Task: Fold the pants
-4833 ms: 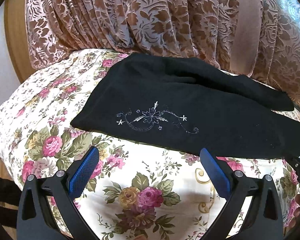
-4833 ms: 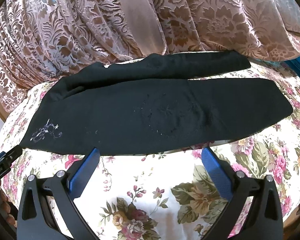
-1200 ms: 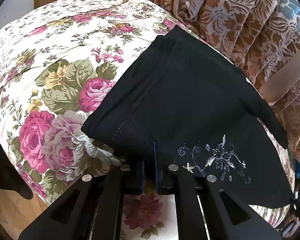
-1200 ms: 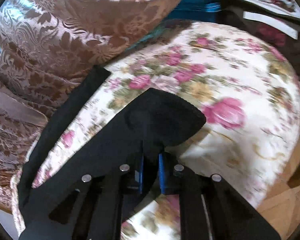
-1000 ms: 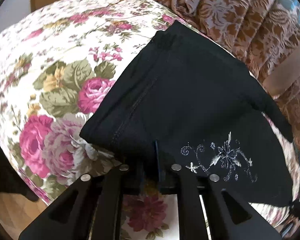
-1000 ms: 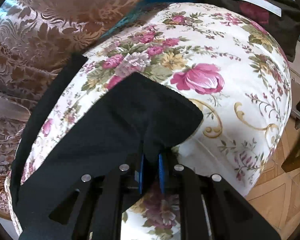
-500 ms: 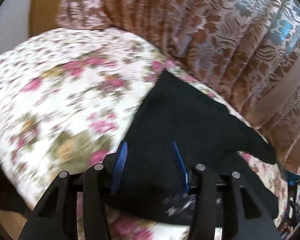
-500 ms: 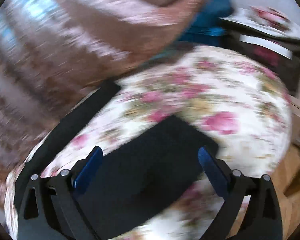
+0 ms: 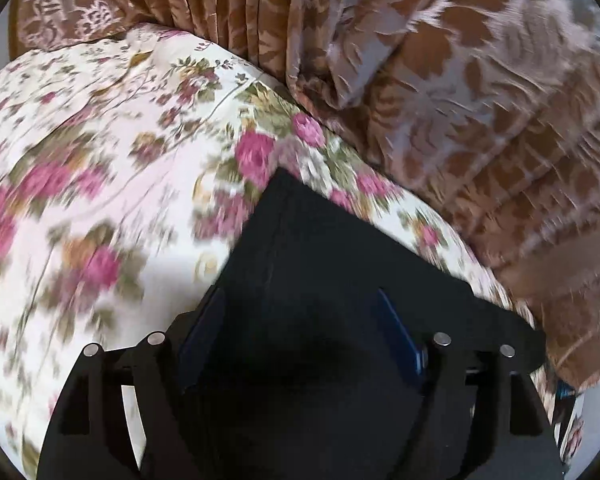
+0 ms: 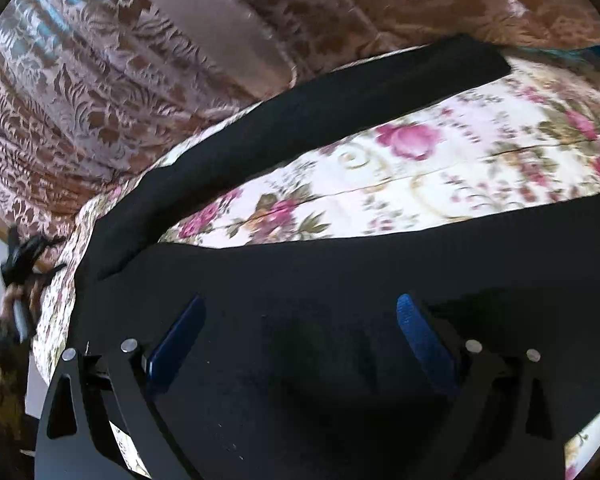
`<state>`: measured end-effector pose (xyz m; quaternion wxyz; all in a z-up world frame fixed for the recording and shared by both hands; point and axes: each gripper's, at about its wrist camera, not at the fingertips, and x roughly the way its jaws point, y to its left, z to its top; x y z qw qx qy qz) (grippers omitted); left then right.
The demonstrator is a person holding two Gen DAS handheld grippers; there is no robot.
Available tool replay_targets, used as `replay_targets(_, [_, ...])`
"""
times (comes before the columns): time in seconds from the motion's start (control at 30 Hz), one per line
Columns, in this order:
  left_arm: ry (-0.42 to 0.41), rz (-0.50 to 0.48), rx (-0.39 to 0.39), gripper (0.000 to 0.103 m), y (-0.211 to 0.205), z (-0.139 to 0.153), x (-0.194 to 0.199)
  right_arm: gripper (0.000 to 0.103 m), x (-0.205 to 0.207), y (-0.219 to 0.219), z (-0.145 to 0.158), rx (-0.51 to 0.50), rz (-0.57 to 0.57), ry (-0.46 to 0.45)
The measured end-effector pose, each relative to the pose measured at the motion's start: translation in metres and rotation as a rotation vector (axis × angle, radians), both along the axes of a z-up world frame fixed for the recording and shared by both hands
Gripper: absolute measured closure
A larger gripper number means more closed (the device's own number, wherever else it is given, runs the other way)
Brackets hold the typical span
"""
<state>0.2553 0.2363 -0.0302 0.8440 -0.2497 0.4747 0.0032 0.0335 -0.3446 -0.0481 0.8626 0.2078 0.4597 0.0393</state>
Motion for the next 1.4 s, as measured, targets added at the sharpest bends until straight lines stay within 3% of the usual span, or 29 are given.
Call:
replay_targets(0.23, [0.062,0.033,0.037,0.027,0.004,-0.023,0.073,0.006,0.018,0.002,-0.019,0.008,-0.016,0.062])
replay_targets(0.33, [0.106,0.037,0.100,0.042,-0.002,-0.034,0.093,0.006,0.022,0.003,-0.022,0.002,-0.019,0.070])
replay_targets(0.47, [0.143,0.042,0.110,0.057,-0.002,-0.051,0.109,0.006,0.025,0.004,-0.024,-0.008,-0.019,0.081])
replay_targets(0.57, [0.100,0.010,0.101,0.092,-0.007,-0.048,0.107,0.006,0.025,0.005,-0.026,-0.018,-0.015,0.083])
replay_targets(0.73, [-0.126,-0.103,0.088,0.094,-0.028,0.003,0.058,0.006,0.024,0.004,-0.024,-0.024,-0.004,0.077])
replay_targets(0.8, [-0.231,-0.167,0.062,0.094,-0.037,0.029,0.019,0.006,0.024,0.003,-0.022,-0.023,-0.012,0.071])
replay_targets(0.9, [-0.309,-0.234,0.047,0.094,-0.047,0.049,-0.037,0.006,0.025,-0.002,-0.015,0.006,-0.025,0.051])
replay_targets(1.07, [-0.361,-0.311,0.051,0.094,-0.062,0.054,-0.123,0.008,0.040,-0.001,-0.001,0.126,0.003,0.011])
replay_targets(1.17, [-0.359,-0.344,0.035,0.094,-0.068,0.051,-0.164,0.017,0.064,0.004,0.006,0.270,0.035,0.004])
replay_targets(1.27, [-0.339,-0.355,0.029,0.094,-0.070,0.039,-0.184,0.029,0.098,0.011,0.008,0.389,0.053,0.016])
replay_targets(1.4, [-0.326,-0.369,0.041,0.094,-0.073,0.030,-0.204,0.032,0.150,0.023,0.010,0.450,0.046,0.038])
